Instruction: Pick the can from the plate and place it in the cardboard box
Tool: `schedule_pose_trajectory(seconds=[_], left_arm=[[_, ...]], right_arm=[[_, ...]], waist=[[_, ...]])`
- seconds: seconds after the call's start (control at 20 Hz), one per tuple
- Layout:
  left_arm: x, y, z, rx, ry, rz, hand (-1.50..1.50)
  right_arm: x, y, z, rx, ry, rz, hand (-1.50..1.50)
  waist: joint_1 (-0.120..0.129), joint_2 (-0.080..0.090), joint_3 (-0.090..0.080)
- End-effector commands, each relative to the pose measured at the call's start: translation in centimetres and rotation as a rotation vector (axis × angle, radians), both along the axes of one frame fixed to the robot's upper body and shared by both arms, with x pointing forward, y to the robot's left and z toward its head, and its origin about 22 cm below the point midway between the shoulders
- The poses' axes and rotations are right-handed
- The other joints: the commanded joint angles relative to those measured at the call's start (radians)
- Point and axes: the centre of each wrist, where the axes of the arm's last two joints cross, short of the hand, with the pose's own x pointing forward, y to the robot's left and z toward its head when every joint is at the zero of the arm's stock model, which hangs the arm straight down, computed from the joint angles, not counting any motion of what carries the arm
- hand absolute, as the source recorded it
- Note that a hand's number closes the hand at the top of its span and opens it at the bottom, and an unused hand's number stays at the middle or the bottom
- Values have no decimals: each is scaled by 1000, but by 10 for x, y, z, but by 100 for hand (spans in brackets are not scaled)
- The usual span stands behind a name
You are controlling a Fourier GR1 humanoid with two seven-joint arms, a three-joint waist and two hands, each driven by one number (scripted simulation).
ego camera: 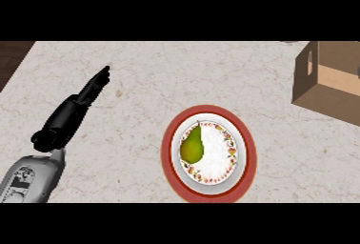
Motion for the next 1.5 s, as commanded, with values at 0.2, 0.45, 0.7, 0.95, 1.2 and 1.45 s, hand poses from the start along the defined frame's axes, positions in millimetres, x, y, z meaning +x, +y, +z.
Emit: schedule_pose_trajectory(seconds=[0.2,0.45,0.7,0.95,1.2,1.45], left_arm=[[-3,-10,1,7,-26,-34,0],[0,-5,-5,1,3,4,0],[7,1,3,2,-5,1,0],[2,-1,1,0,-8,15,0],[3,-9,-2,0,-9,-3,0],[4,-8,5,-7,-24,0,0]], right_arm=[[6,-25,-29,-156,238,-14,150],[-1,-42,-20,-100,328,154,-150],[11,-33,-25,163,159,283,-150],[16,-33,-46,730,43,234,-150],[9,-47,-31,997,72,102,-150],[-9,-69,-22,1098,26,-2,-150]], waist=[[30,10,2],[6,4,2],[1,5,4],[-7,-2,7],[-9,5,3],[11,17,7]])
